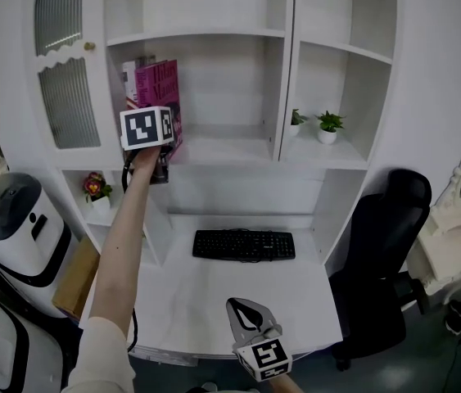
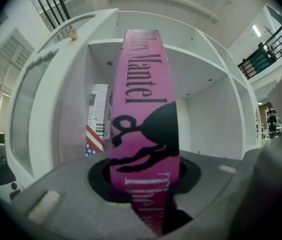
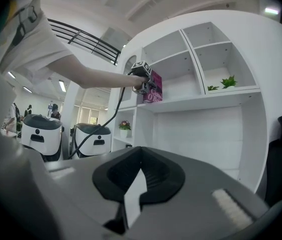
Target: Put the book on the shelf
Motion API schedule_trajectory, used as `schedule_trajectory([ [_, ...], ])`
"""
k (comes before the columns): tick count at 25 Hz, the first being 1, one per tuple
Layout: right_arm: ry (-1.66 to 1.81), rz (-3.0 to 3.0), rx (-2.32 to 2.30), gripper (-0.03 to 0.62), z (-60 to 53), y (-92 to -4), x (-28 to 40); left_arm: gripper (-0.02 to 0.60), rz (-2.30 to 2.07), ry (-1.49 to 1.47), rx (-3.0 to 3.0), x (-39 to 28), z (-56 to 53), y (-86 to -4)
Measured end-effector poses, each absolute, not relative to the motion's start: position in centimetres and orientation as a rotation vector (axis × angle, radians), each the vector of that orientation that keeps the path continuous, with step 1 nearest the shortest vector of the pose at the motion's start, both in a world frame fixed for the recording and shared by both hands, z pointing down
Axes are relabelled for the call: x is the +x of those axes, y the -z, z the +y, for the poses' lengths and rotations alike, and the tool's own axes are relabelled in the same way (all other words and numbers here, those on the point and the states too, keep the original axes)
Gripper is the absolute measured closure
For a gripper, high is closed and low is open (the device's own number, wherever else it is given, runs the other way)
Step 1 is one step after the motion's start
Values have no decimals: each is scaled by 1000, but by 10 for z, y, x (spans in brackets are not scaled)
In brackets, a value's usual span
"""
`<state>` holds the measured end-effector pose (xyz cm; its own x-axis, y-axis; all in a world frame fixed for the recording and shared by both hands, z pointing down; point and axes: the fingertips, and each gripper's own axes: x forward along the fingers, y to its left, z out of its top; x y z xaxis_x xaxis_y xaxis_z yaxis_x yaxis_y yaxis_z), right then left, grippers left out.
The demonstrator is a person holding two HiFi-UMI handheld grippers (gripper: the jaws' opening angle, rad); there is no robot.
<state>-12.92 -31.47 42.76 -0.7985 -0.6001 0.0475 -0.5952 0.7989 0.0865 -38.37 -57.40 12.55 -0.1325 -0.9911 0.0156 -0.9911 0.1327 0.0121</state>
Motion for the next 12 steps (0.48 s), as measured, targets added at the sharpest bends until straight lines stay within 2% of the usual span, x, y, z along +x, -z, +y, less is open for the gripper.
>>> schedule_trajectory([
  [12,222,-2814,1182,592,-389,-384,-96,430,-2393,-47,1997,-398,-608,-125],
])
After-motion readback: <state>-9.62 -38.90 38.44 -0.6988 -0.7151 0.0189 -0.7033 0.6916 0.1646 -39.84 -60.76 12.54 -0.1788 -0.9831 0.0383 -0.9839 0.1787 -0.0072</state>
